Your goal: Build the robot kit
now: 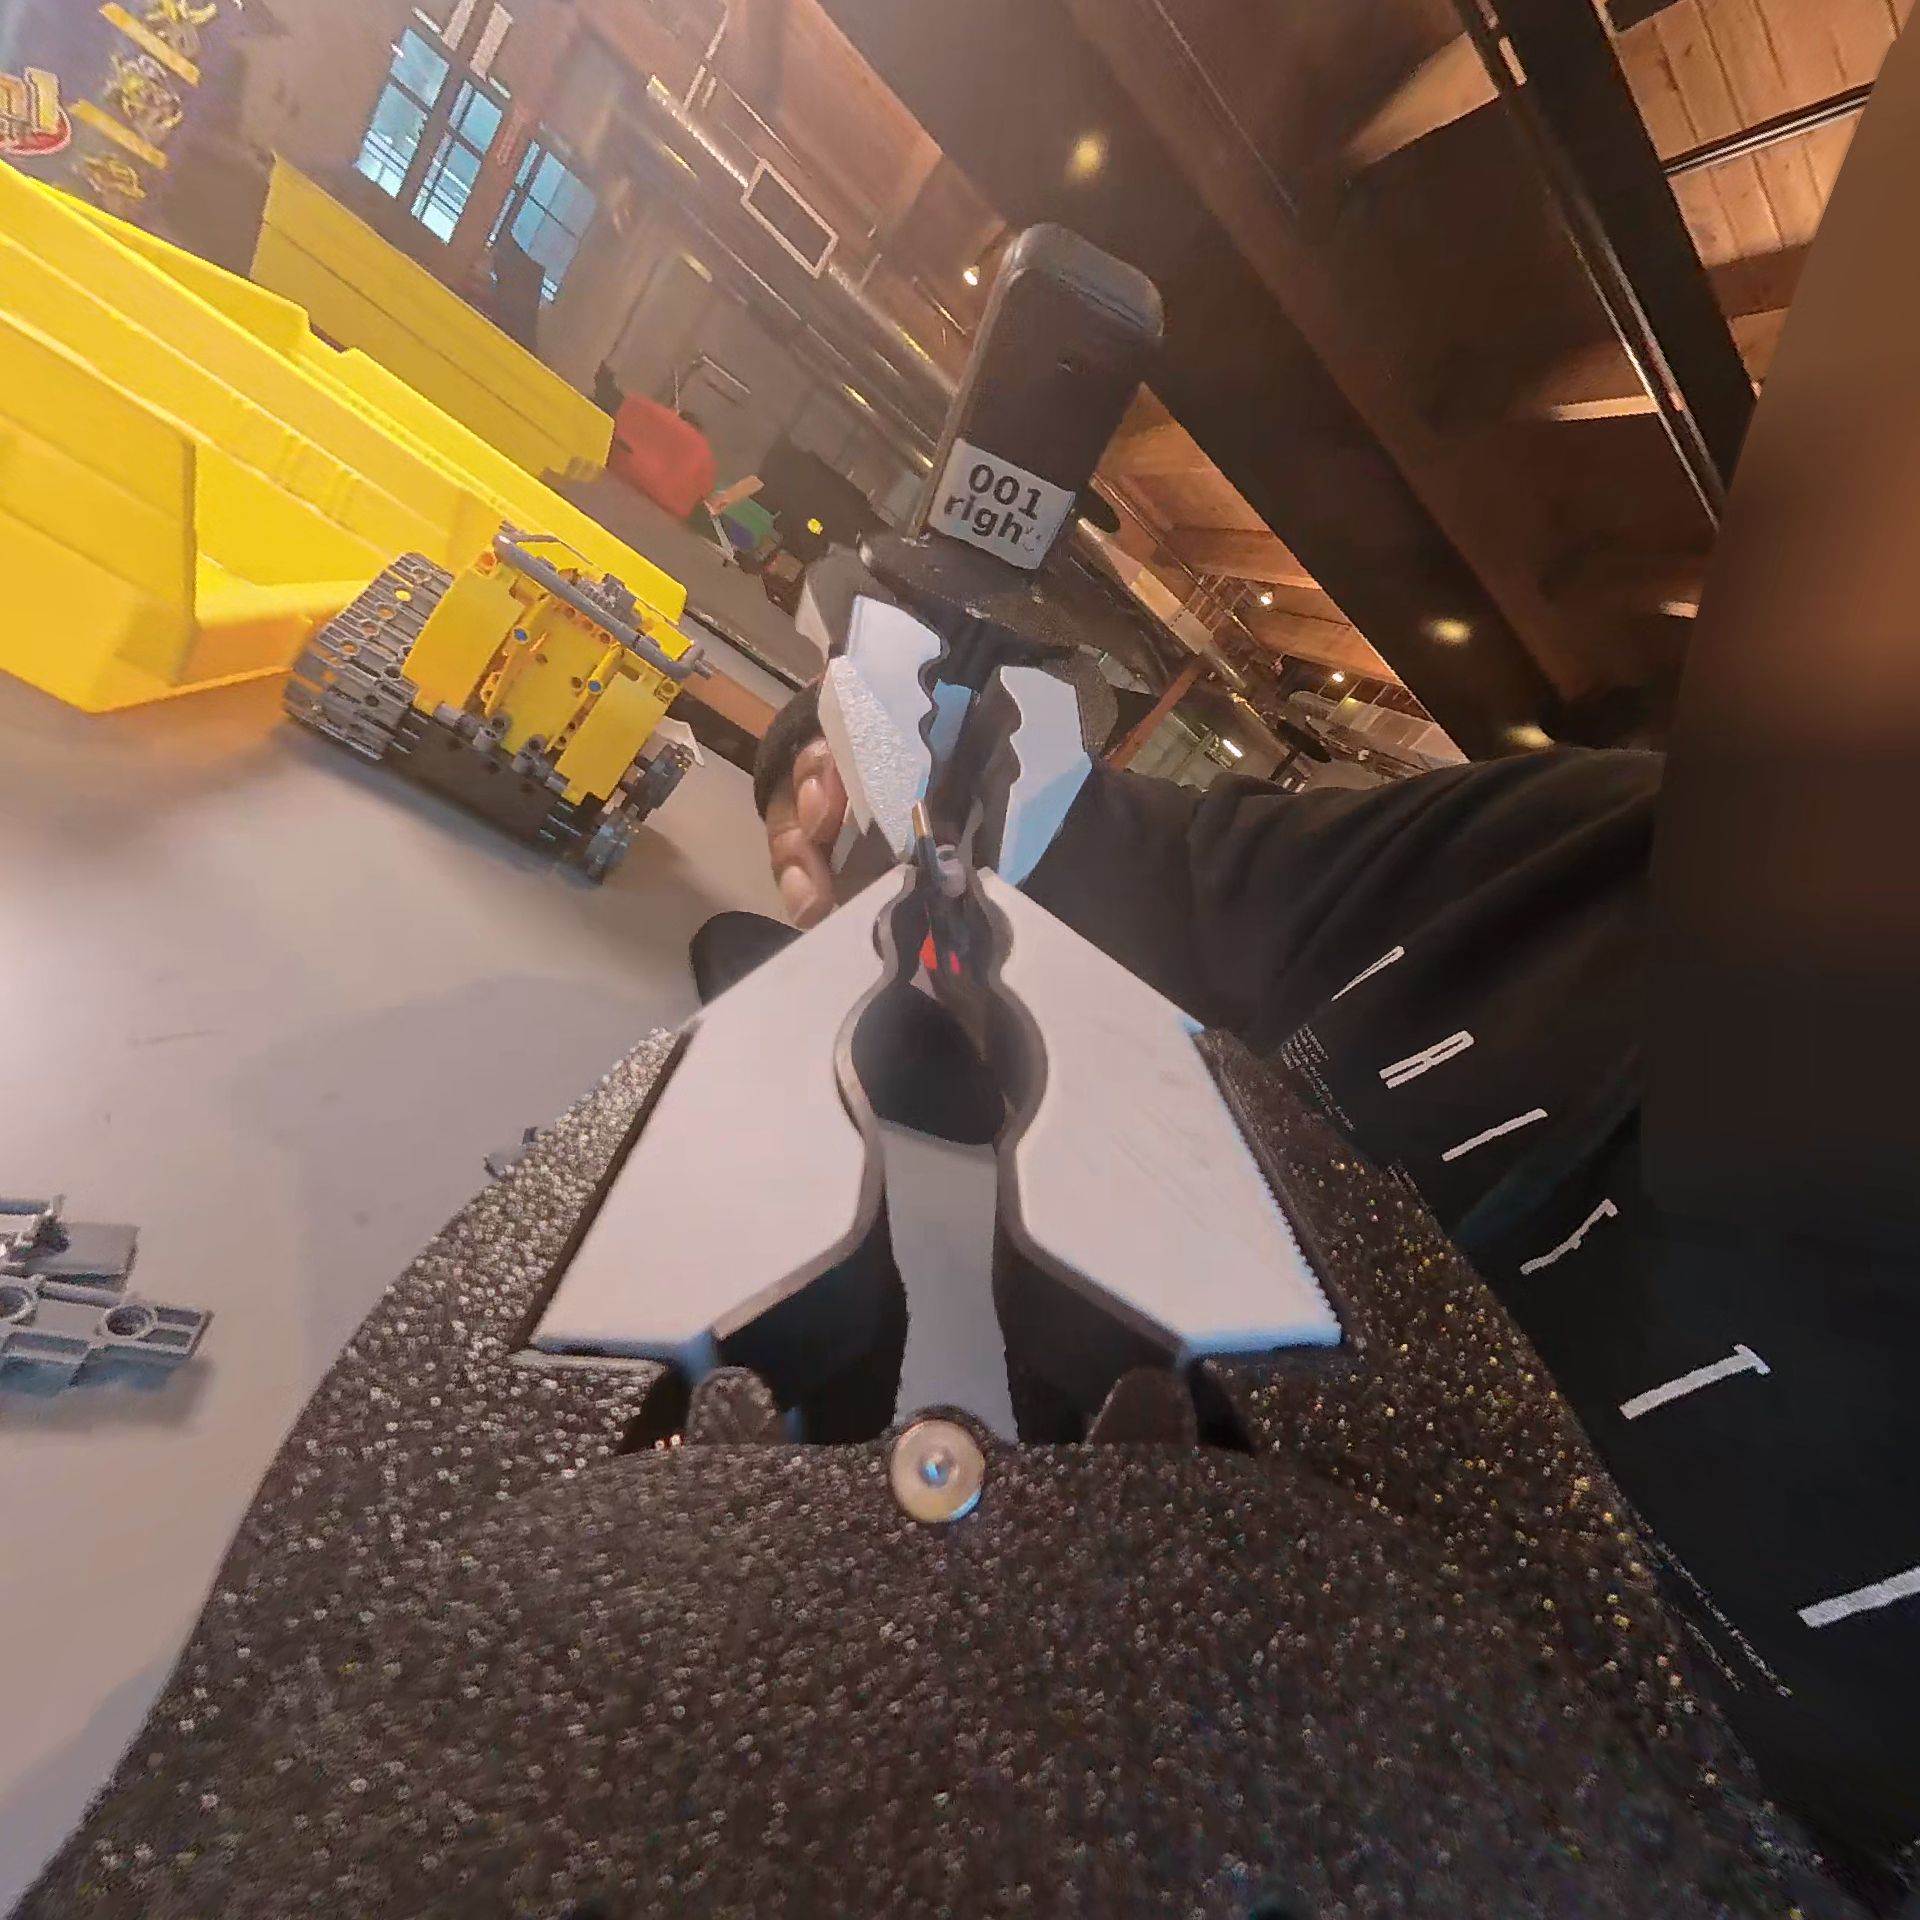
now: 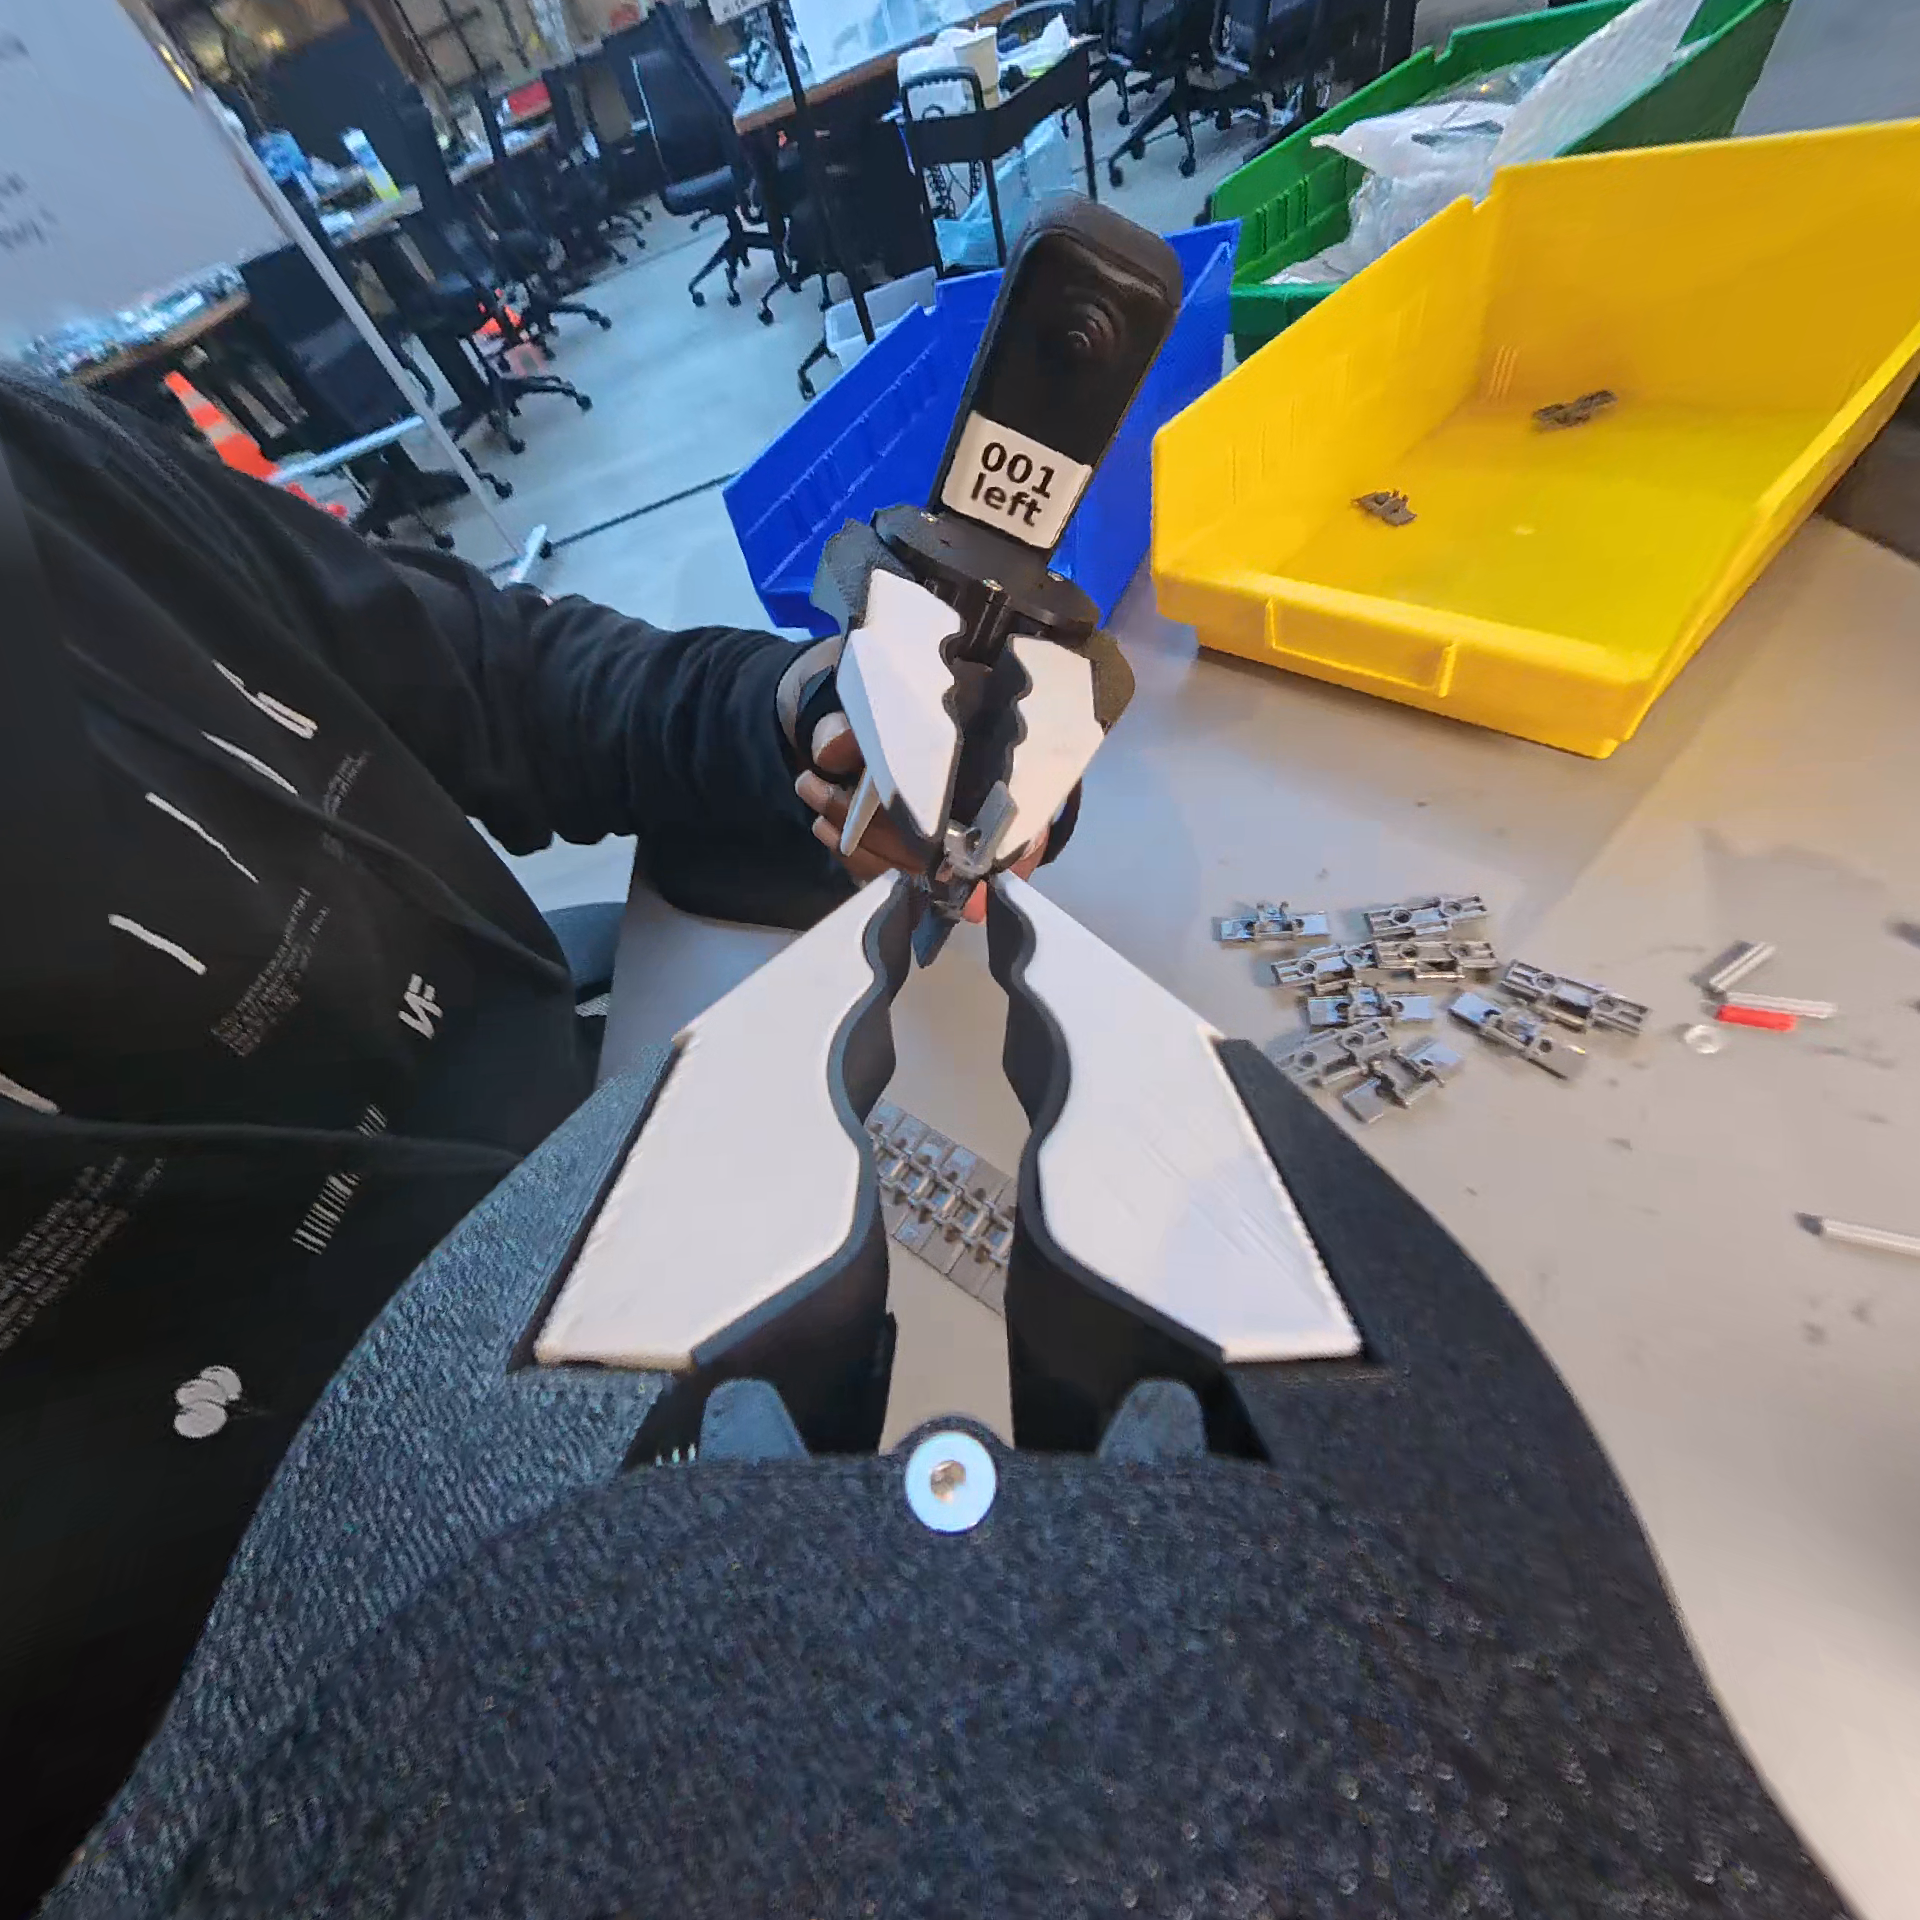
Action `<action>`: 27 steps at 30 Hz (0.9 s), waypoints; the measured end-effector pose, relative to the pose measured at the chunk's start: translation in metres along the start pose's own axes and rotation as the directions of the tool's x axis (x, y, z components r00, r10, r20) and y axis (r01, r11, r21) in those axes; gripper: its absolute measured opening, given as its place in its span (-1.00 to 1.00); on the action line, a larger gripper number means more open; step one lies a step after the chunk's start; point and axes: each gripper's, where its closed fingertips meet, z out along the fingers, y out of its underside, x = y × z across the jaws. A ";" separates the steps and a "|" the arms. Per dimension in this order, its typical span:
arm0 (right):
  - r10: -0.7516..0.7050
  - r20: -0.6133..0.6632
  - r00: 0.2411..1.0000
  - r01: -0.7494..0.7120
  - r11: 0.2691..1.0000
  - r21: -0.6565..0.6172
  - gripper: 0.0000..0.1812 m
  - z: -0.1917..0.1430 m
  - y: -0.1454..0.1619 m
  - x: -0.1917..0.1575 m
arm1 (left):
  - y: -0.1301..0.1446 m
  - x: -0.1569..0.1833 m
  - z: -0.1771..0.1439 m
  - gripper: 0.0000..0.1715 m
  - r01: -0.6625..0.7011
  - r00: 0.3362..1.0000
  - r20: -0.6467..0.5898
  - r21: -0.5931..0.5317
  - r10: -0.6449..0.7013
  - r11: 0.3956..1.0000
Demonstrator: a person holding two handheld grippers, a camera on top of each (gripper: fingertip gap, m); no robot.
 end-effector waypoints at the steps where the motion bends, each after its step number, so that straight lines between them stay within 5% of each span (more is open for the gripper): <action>1: 0.024 0.004 1.000 -0.024 1.000 0.003 -0.85 0.000 -0.001 0.000 | 0.001 0.001 0.001 -0.93 -0.008 1.000 0.000 -0.004 0.008 1.000; 15: 0.233 0.066 0.970 -0.232 0.972 -0.031 -0.93 -0.005 -0.001 0.001 | 0.000 0.002 0.005 -0.92 -0.164 0.985 0.064 0.026 0.162 0.986; 18: 0.267 -0.029 0.963 -0.269 0.953 -0.143 -0.94 -0.011 0.021 0.021 | 0.014 -0.022 0.005 -0.86 -0.215 0.947 0.219 -0.116 0.236 0.970; 21: 0.345 -0.159 0.925 -0.378 0.876 -0.300 -0.95 -0.023 0.065 0.050 | 0.045 -0.051 0.002 -0.72 -0.245 0.857 0.349 -0.372 0.380 0.895; 27: 0.421 -0.275 0.864 -0.503 0.722 -0.475 -0.95 -0.031 0.129 0.075 | 0.104 -0.070 0.006 -0.63 -0.178 0.793 0.332 -0.675 0.510 0.716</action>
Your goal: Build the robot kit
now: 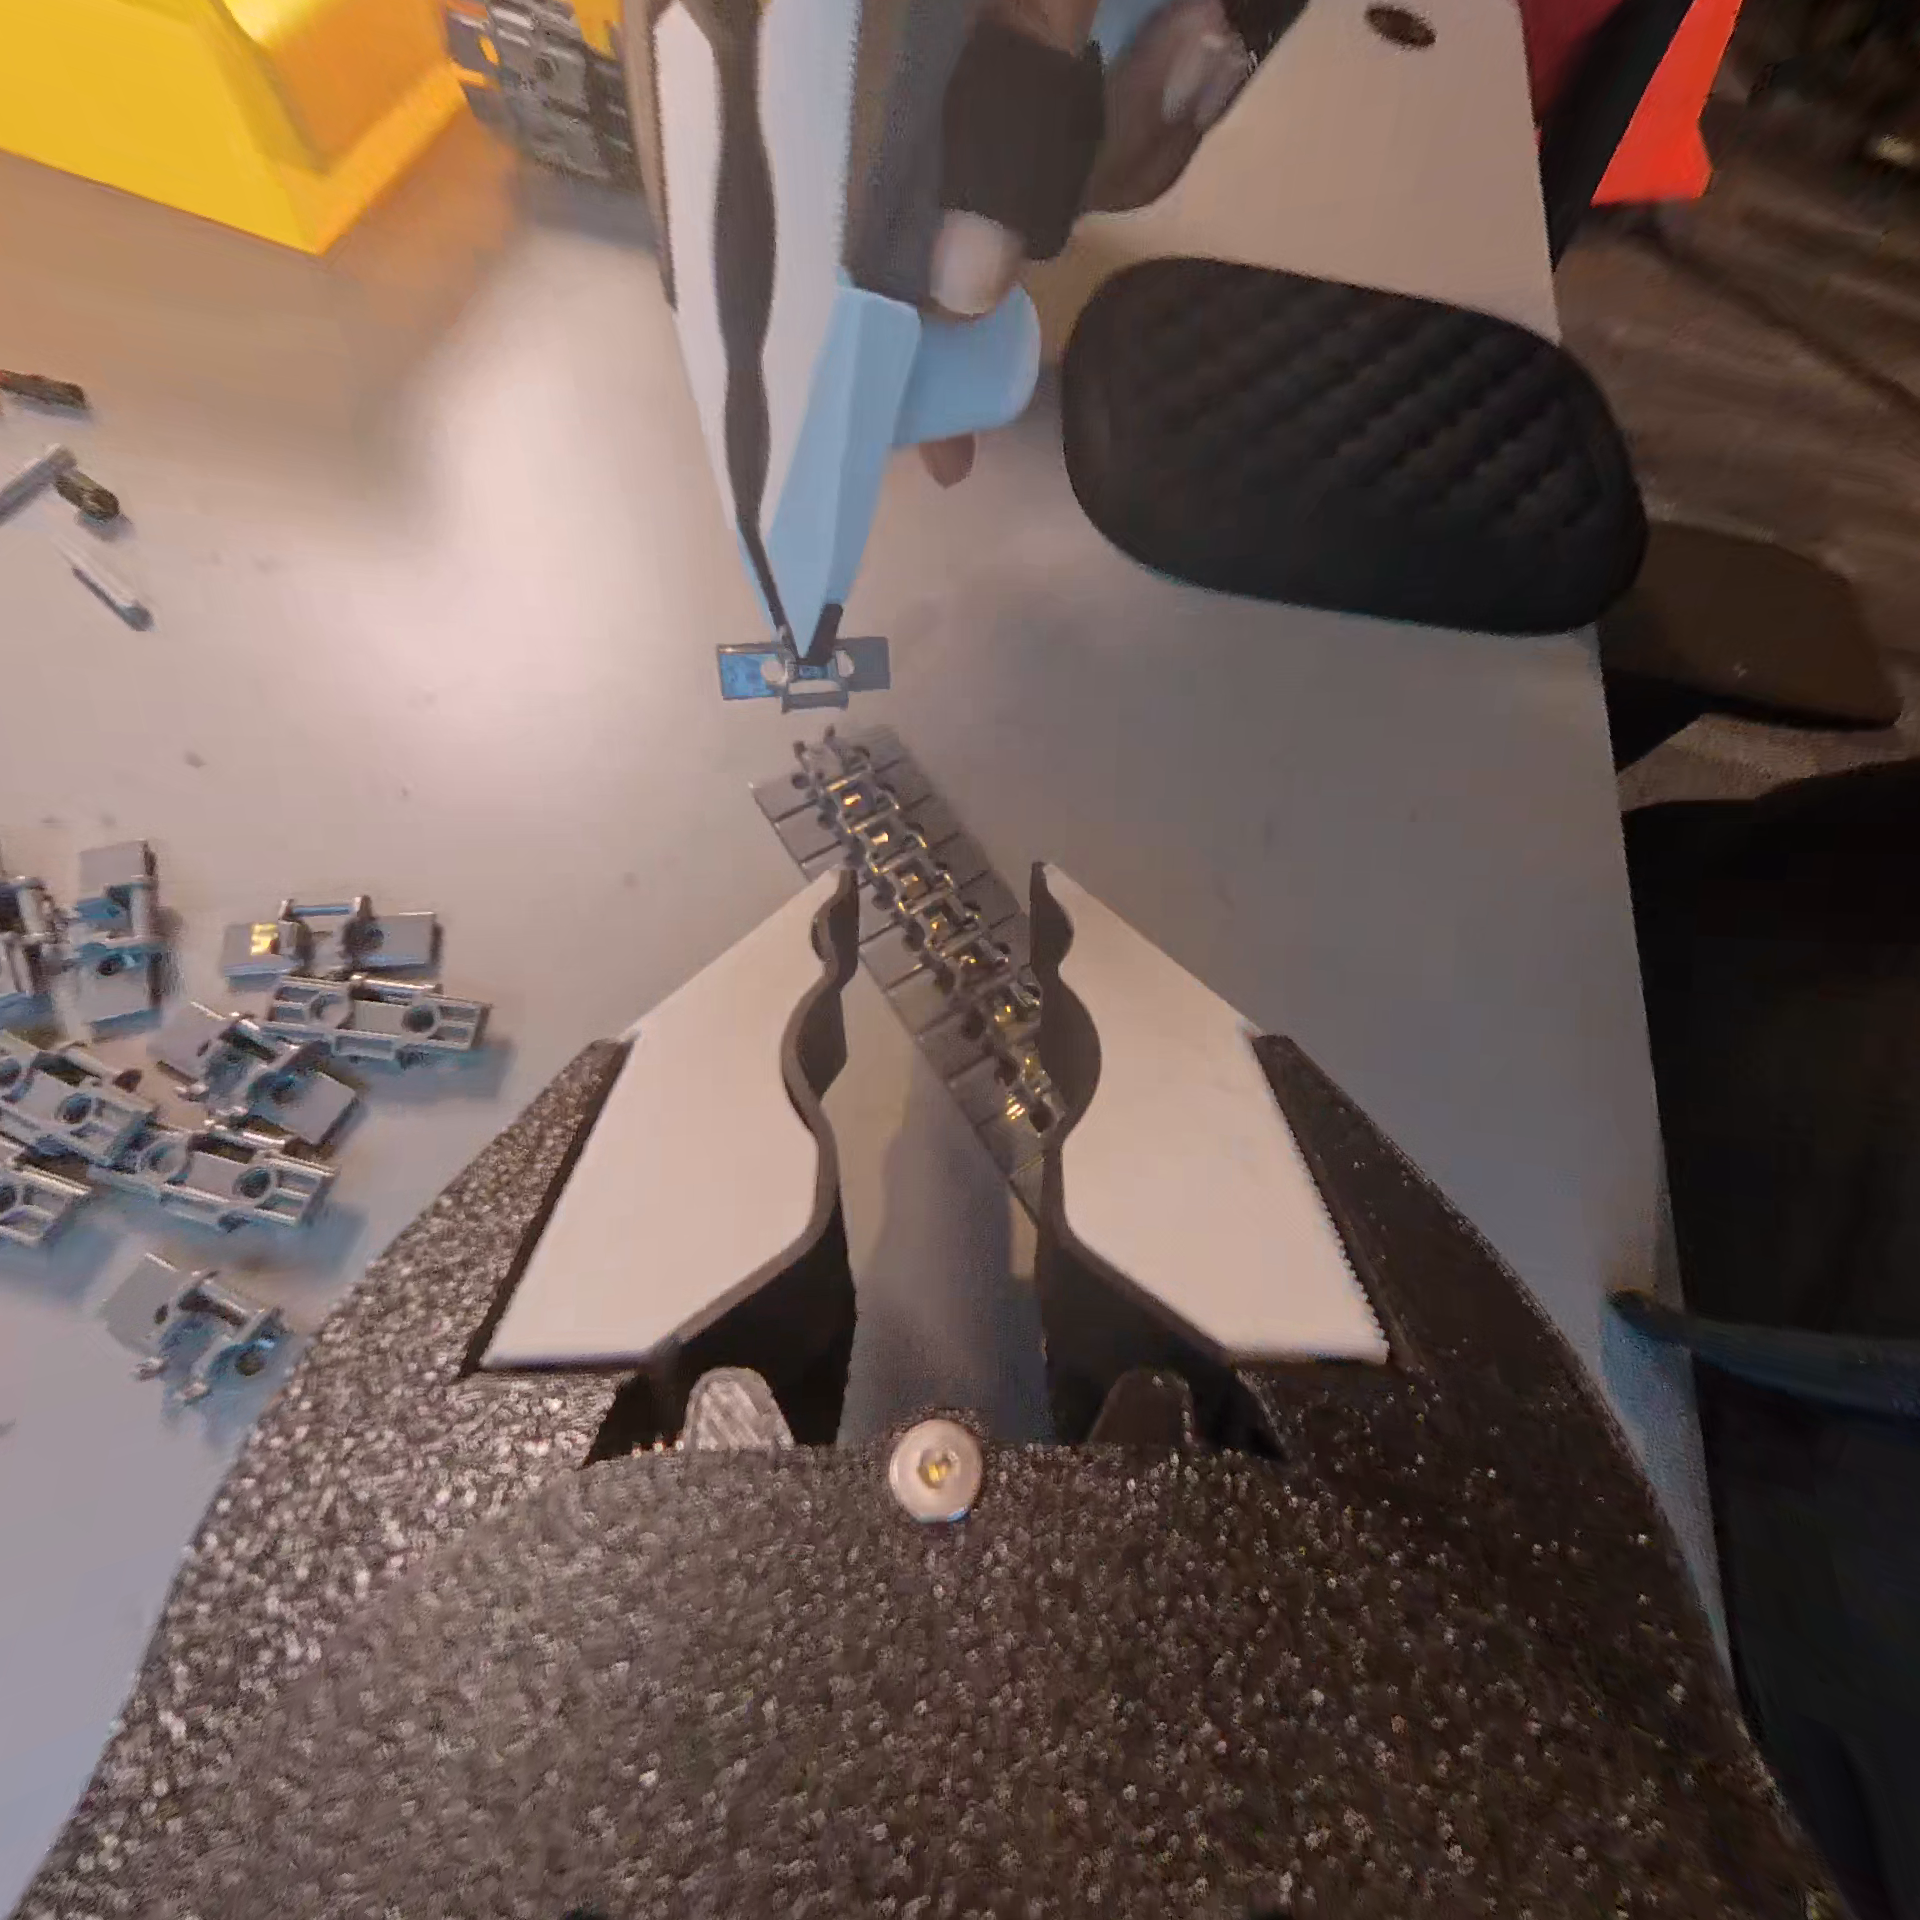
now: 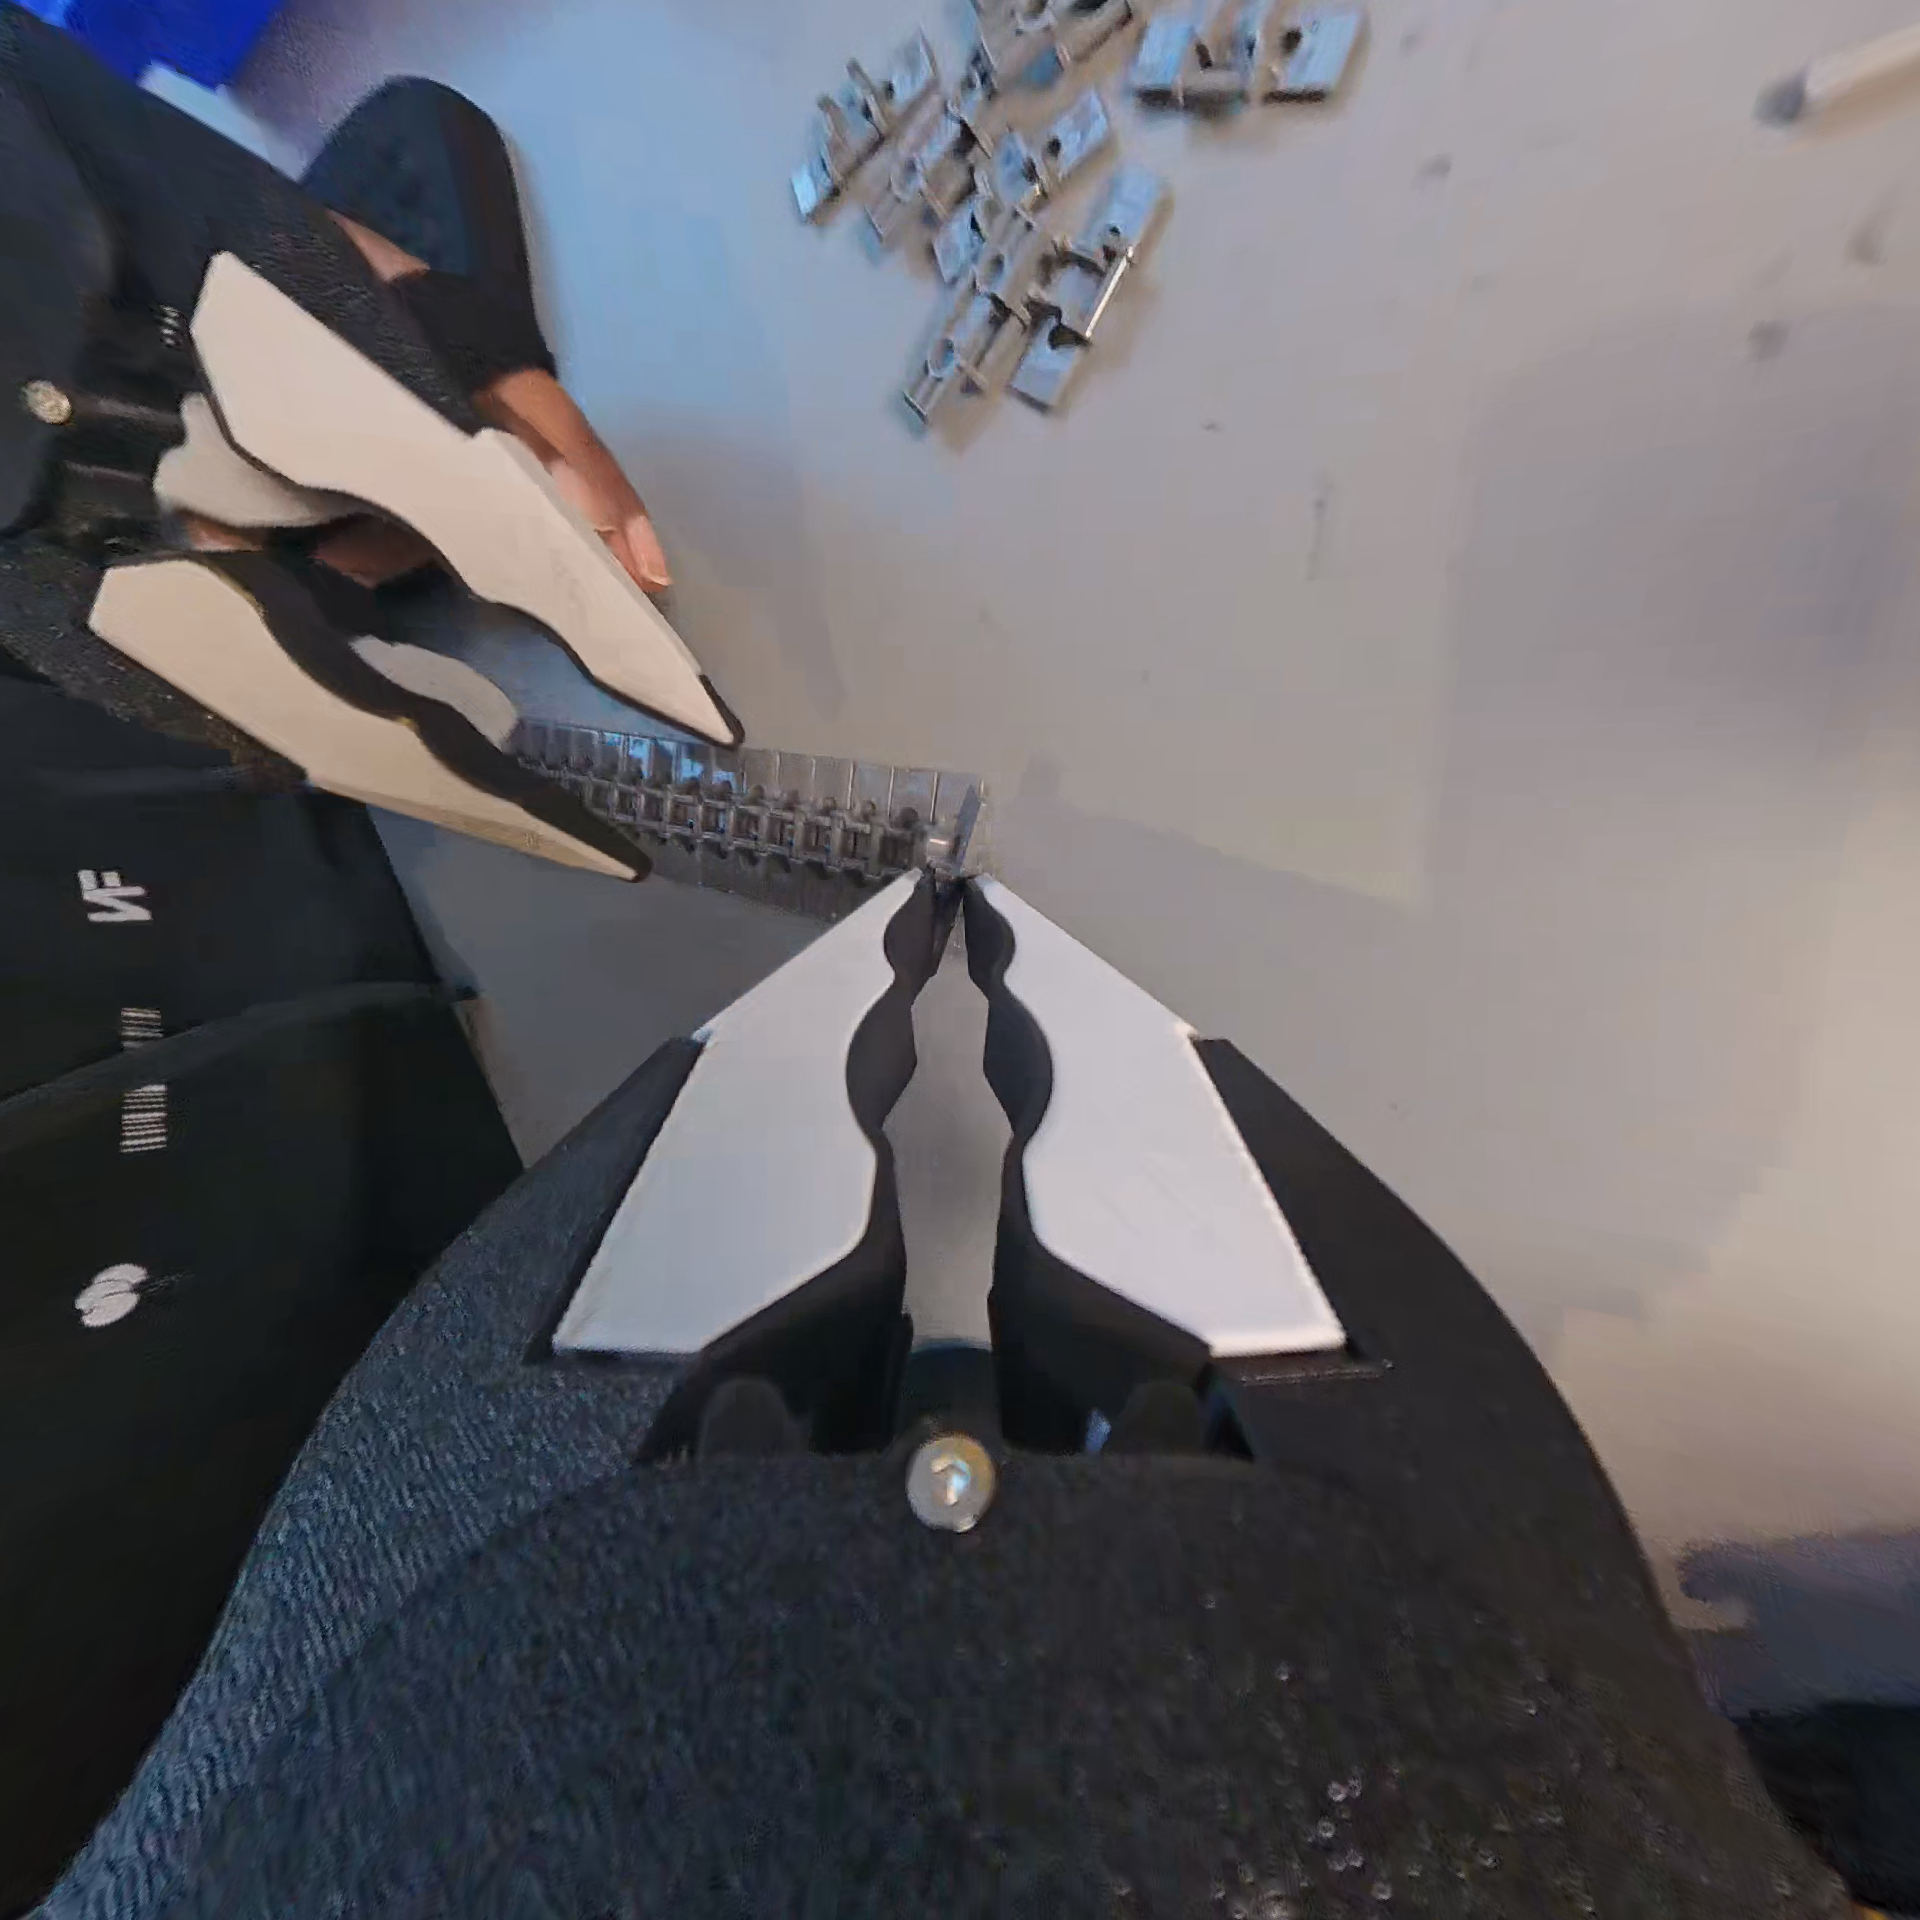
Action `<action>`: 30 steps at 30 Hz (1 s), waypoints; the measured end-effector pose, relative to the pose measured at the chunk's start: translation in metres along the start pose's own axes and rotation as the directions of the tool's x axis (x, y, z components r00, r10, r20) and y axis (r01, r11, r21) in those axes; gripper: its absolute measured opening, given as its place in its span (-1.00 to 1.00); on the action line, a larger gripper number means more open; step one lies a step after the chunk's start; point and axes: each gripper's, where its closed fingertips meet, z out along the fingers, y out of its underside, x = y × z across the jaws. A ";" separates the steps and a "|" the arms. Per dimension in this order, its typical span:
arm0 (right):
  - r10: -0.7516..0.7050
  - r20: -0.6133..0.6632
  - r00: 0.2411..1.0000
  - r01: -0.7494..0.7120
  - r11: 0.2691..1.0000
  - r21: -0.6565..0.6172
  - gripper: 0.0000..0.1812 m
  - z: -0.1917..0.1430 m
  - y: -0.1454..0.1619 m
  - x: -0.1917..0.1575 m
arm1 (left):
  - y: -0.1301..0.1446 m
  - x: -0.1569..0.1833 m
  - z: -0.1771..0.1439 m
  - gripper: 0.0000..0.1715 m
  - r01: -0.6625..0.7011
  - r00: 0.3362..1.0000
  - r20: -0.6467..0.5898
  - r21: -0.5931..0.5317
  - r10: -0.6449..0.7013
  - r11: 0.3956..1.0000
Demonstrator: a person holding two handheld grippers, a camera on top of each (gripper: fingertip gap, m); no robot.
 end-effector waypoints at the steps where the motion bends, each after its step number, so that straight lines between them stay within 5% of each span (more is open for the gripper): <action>1: 0.003 0.004 1.000 -0.003 1.000 -0.020 -0.95 0.003 0.002 0.001 | 0.004 0.002 0.003 -0.61 -0.012 1.000 0.002 -0.032 0.012 0.999; 7: -0.021 -0.016 1.000 0.019 0.993 -0.118 -0.95 0.011 0.004 0.003 | 0.025 0.005 0.018 -0.58 -0.069 0.997 0.024 -0.165 0.074 0.984; 30: -0.417 -0.296 0.859 0.271 0.862 -0.428 -1.00 0.018 0.004 0.010 | 0.026 0.002 0.019 -0.70 -0.099 0.992 0.063 -0.170 0.111 0.980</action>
